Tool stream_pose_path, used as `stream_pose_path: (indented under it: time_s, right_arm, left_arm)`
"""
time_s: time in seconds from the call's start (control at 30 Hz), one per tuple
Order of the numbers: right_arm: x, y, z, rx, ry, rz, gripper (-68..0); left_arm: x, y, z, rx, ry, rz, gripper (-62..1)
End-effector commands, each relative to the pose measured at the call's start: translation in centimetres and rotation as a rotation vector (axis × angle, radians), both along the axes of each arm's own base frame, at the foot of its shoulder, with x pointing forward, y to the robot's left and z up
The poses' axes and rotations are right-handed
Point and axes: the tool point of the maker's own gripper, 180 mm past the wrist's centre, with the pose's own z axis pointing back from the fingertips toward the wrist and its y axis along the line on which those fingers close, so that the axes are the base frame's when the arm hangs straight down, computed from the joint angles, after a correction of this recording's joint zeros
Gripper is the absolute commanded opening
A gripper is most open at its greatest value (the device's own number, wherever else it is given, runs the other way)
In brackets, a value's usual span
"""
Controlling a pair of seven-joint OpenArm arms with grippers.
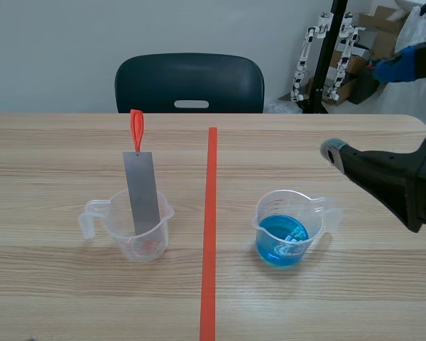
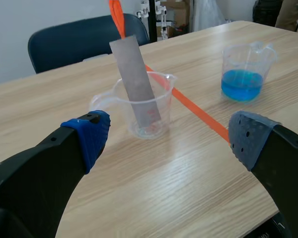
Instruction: Do the redox reaction experiment. lift the metal plate out of the left beaker
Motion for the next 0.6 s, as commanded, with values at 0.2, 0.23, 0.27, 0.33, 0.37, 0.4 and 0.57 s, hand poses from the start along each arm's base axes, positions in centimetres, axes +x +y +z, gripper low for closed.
stream_pose_path:
  time_s: [0.2,0.23,0.27,0.33,0.37,0.4,0.57]
  right_arm:
    - [-0.3,3.0,1.9,0.067,-0.056,0.111,0.4]
    - [-0.3,3.4,1.9,0.073,-0.054,0.121,0.4]
    - [-0.4,3.7,1.9,0.078,-0.052,0.131,0.4]
    - [-0.5,4.4,1.9,0.092,-0.050,0.151,0.4]
    - [-0.5,4.7,1.9,0.099,-0.052,0.156,0.4]
    - [-0.3,4.9,1.9,0.106,-0.054,0.158,0.4]
    - [1.1,5.5,1.4,0.144,-0.048,0.133,0.4]
  left_arm:
    - [-0.9,0.2,-3.9,-0.086,0.003,0.060,-10.1]
    - [-1.0,0.4,-4.3,-0.097,0.001,0.071,-10.1]
    - [-1.1,0.6,-4.6,-0.106,-0.009,0.082,-10.1]
    - [-1.2,1.2,-4.9,-0.126,-0.035,0.106,-10.1]
    - [-1.2,1.4,-5.0,-0.133,-0.047,0.116,-10.1]
    - [-1.2,1.6,-5.1,-0.140,-0.058,0.124,-10.1]
    - [-1.1,2.3,-5.7,-0.178,-0.100,0.170,-10.1]
